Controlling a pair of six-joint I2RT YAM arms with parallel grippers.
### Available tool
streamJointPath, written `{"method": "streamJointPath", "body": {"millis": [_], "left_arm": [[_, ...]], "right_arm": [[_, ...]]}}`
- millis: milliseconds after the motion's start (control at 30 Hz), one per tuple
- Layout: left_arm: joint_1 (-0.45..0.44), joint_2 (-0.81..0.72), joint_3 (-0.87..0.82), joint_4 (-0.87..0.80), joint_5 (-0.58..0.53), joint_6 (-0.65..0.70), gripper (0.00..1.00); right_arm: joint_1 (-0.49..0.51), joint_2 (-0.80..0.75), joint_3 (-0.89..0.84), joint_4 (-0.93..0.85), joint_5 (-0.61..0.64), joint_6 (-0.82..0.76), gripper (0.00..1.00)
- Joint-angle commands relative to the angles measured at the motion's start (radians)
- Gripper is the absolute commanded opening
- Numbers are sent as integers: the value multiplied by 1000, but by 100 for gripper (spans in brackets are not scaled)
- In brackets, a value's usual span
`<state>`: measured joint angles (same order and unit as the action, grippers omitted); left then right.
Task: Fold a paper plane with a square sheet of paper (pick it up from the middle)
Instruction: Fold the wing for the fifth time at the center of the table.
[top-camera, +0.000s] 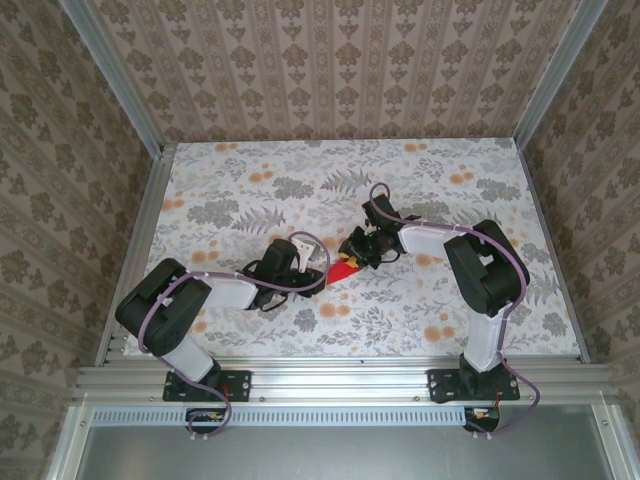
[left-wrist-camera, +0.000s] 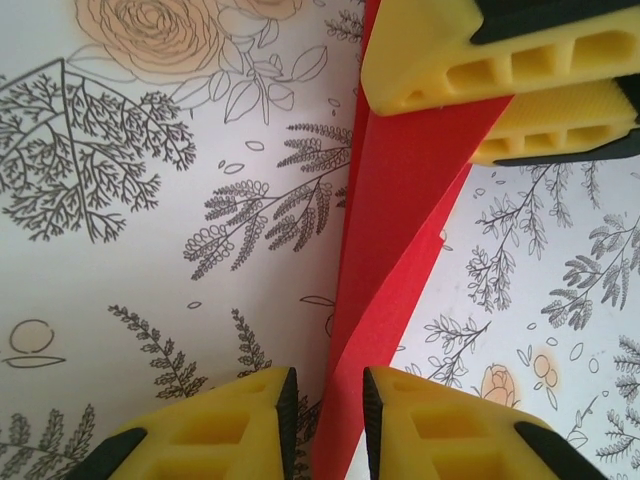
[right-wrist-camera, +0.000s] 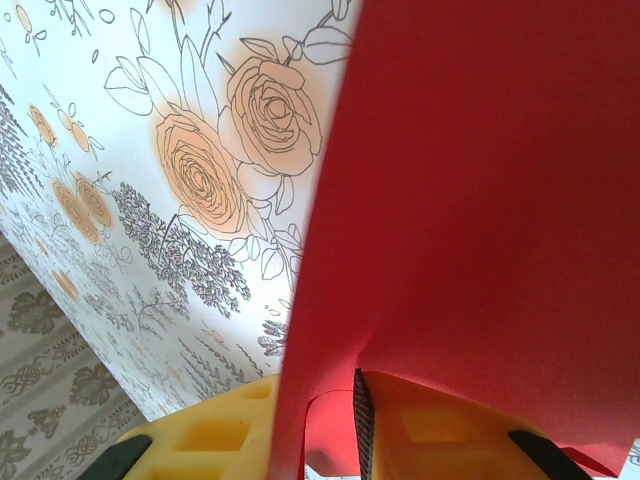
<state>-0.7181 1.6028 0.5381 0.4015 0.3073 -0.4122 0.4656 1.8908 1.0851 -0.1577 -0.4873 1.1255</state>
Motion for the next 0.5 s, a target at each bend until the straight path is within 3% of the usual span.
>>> {"method": "streamJointPath", "body": {"millis": [0,300,467], "left_arm": [[3,21,-2,4,8,9,26],[-40,27,26,-39,-100,81,8],[-98,22,56,-95,-224,129,2]], "right_arm": [[-7,2,-6,1,-26,11,24],[-7,-3,-4,17,-50,22,24],[-5,-20,-4,18,-58,28,26]]}}
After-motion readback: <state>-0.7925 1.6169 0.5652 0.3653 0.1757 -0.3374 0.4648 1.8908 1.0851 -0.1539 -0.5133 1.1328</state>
